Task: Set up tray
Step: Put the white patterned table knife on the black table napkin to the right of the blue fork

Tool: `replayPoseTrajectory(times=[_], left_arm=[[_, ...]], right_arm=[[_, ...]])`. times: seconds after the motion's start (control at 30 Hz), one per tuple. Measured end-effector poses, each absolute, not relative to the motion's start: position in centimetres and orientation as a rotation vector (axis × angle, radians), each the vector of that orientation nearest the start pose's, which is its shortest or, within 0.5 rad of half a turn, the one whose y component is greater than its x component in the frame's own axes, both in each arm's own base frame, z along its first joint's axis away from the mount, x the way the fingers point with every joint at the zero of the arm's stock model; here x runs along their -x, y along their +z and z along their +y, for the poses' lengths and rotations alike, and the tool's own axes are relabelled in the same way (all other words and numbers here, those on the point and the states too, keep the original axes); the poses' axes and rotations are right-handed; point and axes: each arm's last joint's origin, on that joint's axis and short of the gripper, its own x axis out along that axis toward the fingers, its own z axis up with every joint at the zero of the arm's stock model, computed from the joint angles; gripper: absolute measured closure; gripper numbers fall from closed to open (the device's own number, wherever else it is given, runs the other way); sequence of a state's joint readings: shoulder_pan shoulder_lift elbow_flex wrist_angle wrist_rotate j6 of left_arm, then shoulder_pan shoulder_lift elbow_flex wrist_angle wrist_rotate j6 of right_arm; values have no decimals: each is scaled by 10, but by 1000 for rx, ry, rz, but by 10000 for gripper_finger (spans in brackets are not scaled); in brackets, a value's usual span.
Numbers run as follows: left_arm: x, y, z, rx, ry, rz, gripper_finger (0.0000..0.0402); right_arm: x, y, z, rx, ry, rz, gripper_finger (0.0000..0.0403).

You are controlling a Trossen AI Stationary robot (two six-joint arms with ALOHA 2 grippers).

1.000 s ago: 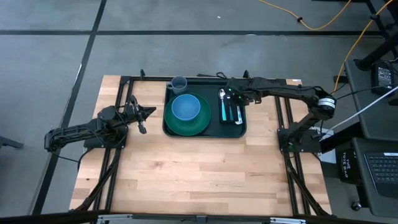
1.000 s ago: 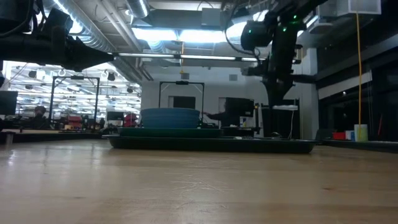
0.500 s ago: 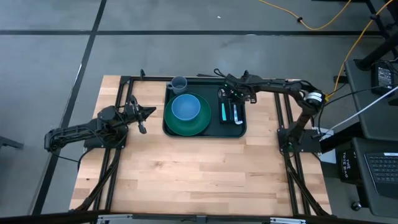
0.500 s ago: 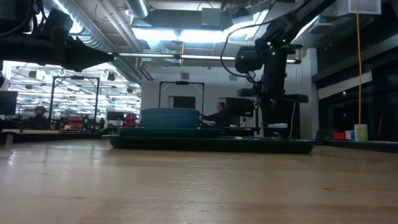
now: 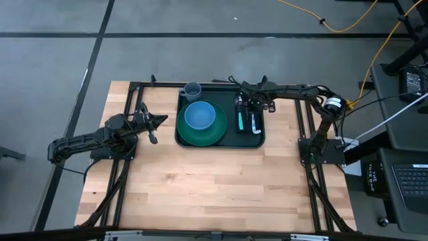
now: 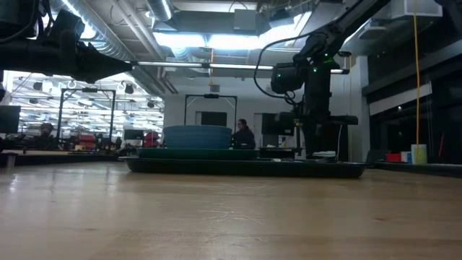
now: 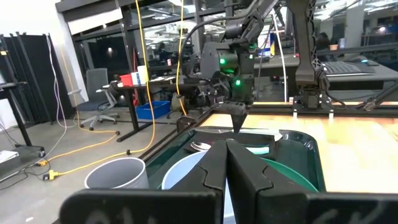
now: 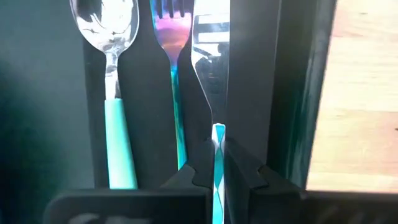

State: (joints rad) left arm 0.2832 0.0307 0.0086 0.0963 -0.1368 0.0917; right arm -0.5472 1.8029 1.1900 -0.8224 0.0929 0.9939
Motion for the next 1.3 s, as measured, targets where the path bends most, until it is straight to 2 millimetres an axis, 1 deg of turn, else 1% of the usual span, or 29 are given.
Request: replayPoseTrajectory(times=[0.27,1.07,1.3], left_arm=[[-94,173,31,-96,423,-55,394],[-94,173,31,-96,423,-55,396],[-94,173,31,-96,423,-55,397]], right_arm=[[-279,165,-177,-1146,-1247,1066,385],[-279,166,-177,-1151,-1233,1069,378],[-281,164,-176,-1136,-1274,1048,378]])
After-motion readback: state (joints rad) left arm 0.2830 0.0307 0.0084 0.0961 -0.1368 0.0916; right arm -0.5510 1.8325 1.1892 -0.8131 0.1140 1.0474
